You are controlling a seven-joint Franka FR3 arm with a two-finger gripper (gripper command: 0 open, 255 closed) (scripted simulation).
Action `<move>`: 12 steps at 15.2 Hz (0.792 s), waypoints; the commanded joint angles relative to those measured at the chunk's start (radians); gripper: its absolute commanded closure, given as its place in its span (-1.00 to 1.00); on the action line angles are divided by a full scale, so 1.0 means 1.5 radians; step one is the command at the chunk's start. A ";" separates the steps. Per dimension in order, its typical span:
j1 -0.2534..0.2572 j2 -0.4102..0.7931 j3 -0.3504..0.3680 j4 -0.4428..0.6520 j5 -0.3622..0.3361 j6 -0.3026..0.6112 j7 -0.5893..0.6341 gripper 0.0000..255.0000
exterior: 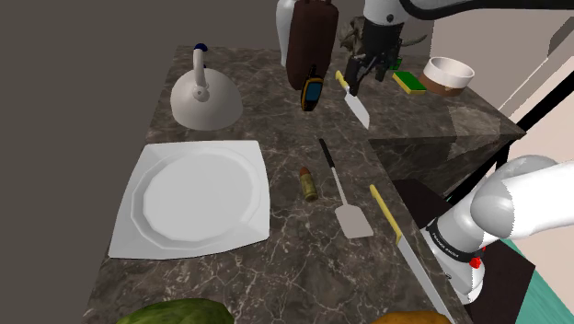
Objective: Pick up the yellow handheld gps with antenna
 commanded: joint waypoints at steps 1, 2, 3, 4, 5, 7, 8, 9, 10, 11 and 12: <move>-0.013 0.047 0.027 0.040 -0.022 0.023 0.050 -1.00; -0.018 0.068 0.039 0.059 -0.035 0.031 0.074 -1.00; -0.024 0.089 0.052 0.080 -0.049 0.037 0.098 -1.00; -0.029 0.111 0.064 0.102 -0.064 0.042 0.123 -1.00; -0.034 0.134 0.076 0.125 -0.081 0.045 0.148 -1.00; -0.043 0.180 0.099 0.173 -0.119 0.047 0.199 -1.00; -0.046 0.204 0.110 0.199 -0.140 0.045 0.224 -1.00; -0.048 0.229 0.120 0.227 -0.162 0.042 0.250 -1.00; -0.049 0.255 0.130 0.255 -0.185 0.036 0.275 -1.00; -0.049 0.281 0.139 0.285 -0.210 0.029 0.300 -1.00; -0.048 0.291 0.141 0.297 -0.220 0.026 0.309 -1.00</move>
